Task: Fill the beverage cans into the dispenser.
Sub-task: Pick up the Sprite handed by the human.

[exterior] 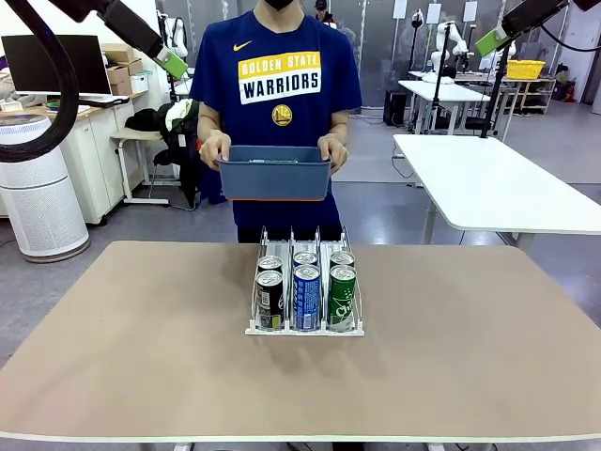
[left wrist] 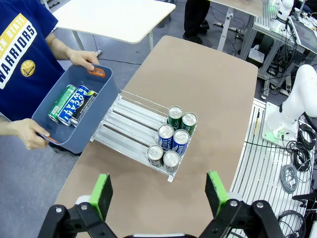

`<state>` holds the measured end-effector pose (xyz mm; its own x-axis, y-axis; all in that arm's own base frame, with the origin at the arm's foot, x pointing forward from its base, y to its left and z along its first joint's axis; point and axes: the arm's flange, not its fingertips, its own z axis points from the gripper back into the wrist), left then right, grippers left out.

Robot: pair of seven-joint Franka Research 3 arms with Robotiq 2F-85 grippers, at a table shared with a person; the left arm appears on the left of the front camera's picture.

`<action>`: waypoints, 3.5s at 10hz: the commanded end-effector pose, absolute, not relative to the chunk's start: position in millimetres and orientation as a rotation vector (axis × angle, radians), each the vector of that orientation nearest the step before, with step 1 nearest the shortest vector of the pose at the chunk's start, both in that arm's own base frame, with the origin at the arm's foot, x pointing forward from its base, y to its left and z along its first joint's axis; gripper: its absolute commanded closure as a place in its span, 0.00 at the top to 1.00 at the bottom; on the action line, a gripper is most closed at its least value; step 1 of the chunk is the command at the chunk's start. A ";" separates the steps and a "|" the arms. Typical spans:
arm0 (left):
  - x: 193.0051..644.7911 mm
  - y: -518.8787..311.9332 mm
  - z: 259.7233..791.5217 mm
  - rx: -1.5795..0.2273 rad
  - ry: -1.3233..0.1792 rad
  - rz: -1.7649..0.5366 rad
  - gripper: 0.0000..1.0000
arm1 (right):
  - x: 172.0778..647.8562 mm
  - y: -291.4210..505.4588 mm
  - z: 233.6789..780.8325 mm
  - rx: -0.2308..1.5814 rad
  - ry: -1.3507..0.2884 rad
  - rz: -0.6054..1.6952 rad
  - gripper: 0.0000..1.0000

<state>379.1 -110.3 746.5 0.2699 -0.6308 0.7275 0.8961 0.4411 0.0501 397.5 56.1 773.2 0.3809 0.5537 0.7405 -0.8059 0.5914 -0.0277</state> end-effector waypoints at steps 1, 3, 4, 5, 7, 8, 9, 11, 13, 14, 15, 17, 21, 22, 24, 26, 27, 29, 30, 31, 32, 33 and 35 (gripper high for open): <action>377.6 -109.1 746.0 -0.413 -0.746 -1.066 1.00 | 397.7 56.4 772.1 0.381 -0.788 0.893 1.00; 377.6 -109.1 746.0 -0.413 -0.746 -1.066 1.00 | 397.7 56.4 772.1 0.381 -0.788 0.893 1.00; 377.6 -109.1 746.0 -0.413 -0.746 -1.066 1.00 | 397.7 56.4 772.1 0.381 -0.788 0.893 1.00; 377.6 -109.1 746.0 -0.413 -0.746 -1.066 1.00 | 397.7 56.4 772.1 0.381 -0.788 0.893 1.00; 377.6 -109.1 746.0 -0.413 -0.746 -1.066 1.00 | 397.7 56.4 772.1 0.381 -0.788 0.893 1.00; 377.6 -109.1 746.0 -0.413 -0.746 -1.066 1.00 | 397.7 56.4 772.1 0.381 -0.788 0.893 1.00; 377.6 -109.1 746.0 -0.413 -0.746 -1.066 1.00 | 397.7 56.4 772.1 0.381 -0.788 0.893 1.00; 377.6 -109.1 746.0 -0.413 -0.746 -1.066 1.00 | 397.7 56.4 772.1 0.381 -0.788 0.893 1.00; 377.6 -109.1 746.0 -0.413 -0.746 -1.066 1.00 | 397.7 56.4 772.1 0.381 -0.788 0.893 1.00; 377.6 -109.1 746.0 -0.413 -0.746 -1.066 1.00 | 397.7 56.4 772.1 0.381 -0.788 0.893 1.00; 377.6 -109.1 746.0 -0.413 -0.746 -1.066 1.00 | 397.7 56.4 772.1 0.381 -0.788 0.893 1.00; 377.6 -109.1 746.0 -0.413 -0.746 -1.066 1.00 | 397.7 56.4 772.1 0.381 -0.788 0.893 1.00; 377.6 -109.1 746.0 -0.413 -0.746 -1.066 1.00 | 397.7 56.4 772.1 0.381 -0.788 0.893 1.00; 377.6 -109.1 746.0 -0.413 -0.746 -1.066 1.00 | 397.7 56.4 772.1 0.381 -0.788 0.893 1.00; 377.6 -109.1 746.0 -0.413 -0.746 -1.066 1.00 | 397.7 56.4 772.1 0.381 -0.788 0.893 1.00; 377.6 -109.1 746.0 -0.413 -0.746 -1.066 1.00 | 397.7 56.4 772.1 0.381 -0.788 0.893 1.00; 377.6 -109.1 746.0 -0.413 -0.746 -1.066 1.00 | 397.7 56.4 772.1 0.381 -0.788 0.893 1.00; 377.6 -109.1 746.0 -0.413 -0.746 -1.066 1.00 | 397.7 56.4 772.1 0.381 -0.788 0.893 1.00; 377.6 -109.1 746.0 -0.413 -0.746 -1.066 1.00 | 397.7 56.4 772.1 0.381 -0.788 0.893 1.00; 377.6 -109.1 746.0 -0.413 -0.746 -1.066 1.00 | 397.7 56.4 772.1 0.381 -0.788 0.893 1.00; 377.6 -109.1 746.0 -0.413 -0.746 -1.066 1.00 | 397.7 56.4 772.1 0.381 -0.788 0.893 1.00; 377.6 -109.1 746.0 -0.413 -0.746 -1.066 1.00 | 397.7 56.4 772.1 0.381 -0.788 0.893 1.00; 377.6 -109.1 746.0 -0.413 -0.746 -1.066 1.00 | 397.7 56.4 772.1 0.381 -0.788 0.893 1.00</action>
